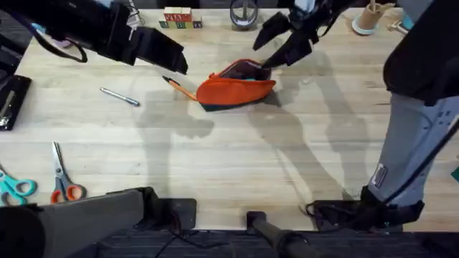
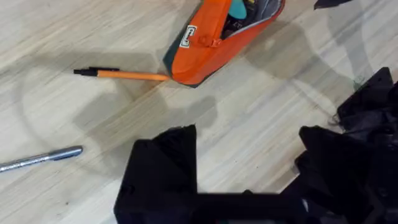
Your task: Unzip the bag, pick up the pens from the table one at a time and place them inside, then zip the bag closed.
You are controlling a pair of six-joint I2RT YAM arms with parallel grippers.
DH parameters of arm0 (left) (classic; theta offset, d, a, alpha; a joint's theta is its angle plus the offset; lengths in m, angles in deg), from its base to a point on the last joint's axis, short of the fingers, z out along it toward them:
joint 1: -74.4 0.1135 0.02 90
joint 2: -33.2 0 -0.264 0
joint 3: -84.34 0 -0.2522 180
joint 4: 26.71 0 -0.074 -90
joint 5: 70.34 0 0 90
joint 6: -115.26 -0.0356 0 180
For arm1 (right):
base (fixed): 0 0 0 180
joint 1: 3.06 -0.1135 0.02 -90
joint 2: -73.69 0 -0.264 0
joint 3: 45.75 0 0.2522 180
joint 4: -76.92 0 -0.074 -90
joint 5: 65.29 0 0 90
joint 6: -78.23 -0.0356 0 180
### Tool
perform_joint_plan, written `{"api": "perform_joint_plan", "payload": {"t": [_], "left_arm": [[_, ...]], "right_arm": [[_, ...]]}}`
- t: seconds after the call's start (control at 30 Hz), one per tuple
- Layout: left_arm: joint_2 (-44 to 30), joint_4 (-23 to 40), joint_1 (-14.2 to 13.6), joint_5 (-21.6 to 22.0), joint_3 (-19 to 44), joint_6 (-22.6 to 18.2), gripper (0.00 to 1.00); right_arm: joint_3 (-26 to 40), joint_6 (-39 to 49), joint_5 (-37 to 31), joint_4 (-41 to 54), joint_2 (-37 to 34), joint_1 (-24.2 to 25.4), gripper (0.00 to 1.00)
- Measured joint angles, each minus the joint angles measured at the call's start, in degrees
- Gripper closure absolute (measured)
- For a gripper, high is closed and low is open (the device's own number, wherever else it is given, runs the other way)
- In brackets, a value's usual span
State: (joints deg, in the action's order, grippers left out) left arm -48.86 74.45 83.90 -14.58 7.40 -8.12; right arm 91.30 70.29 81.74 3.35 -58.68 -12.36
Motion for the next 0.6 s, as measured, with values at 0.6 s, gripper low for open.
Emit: {"api": "perform_joint_plan", "payload": {"t": [0.6], "left_arm": [[0.00, 0.00, 0.00, 0.00, 0.00, -0.01, 0.006]], "right_arm": [[1.28, -8.49, -8.47, 0.00, 14.39, -0.31, 0.004]]}}
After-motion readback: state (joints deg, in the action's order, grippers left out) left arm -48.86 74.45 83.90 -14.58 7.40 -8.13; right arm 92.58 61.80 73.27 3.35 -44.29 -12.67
